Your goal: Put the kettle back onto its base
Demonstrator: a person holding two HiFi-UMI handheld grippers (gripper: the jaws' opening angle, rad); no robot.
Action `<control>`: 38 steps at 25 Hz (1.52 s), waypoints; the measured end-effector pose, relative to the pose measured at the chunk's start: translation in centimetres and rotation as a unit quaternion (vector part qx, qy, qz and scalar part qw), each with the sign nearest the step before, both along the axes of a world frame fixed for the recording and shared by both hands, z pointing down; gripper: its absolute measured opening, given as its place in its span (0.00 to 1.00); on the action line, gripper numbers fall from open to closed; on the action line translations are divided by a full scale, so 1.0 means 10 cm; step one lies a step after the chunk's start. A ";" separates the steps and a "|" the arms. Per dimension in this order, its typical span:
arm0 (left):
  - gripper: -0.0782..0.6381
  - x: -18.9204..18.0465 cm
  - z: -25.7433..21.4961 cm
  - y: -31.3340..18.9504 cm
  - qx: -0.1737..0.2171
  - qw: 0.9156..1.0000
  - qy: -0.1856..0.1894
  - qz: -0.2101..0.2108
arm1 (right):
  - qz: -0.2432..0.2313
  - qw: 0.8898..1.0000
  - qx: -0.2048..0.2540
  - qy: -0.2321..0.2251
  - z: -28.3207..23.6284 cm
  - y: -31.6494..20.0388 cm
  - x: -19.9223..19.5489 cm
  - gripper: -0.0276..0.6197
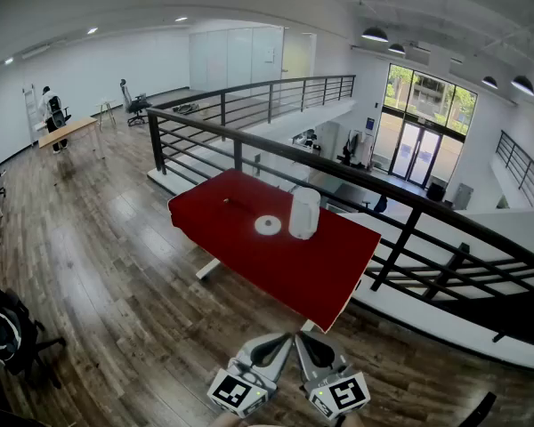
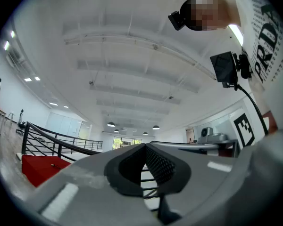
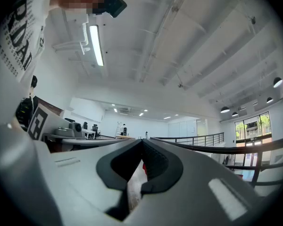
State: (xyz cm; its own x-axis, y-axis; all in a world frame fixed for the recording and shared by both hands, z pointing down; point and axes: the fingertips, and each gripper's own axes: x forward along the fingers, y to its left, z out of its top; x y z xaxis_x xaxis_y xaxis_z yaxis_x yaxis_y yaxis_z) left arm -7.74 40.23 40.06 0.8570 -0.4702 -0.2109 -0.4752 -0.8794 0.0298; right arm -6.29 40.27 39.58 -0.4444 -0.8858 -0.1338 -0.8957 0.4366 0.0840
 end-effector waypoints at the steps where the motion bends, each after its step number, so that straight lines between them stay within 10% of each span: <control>1: 0.10 0.01 -0.01 0.00 -0.001 1.000 0.000 0.001 | 0.000 1.000 -0.001 0.000 -0.02 -0.01 0.01 0.05; 38: 0.10 -0.13 -0.03 -0.31 0.005 1.000 -0.013 -0.010 | 0.006 1.000 -0.007 0.006 0.00 -0.22 0.03 0.06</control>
State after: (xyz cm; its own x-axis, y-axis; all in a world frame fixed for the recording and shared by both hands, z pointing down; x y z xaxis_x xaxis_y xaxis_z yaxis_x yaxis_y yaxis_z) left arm -9.04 37.17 39.81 0.8524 -0.4858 -0.1934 -0.4938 -0.8696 0.0080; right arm -5.96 38.09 39.62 -0.4355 -0.8928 -0.1155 -0.8997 0.4273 0.0892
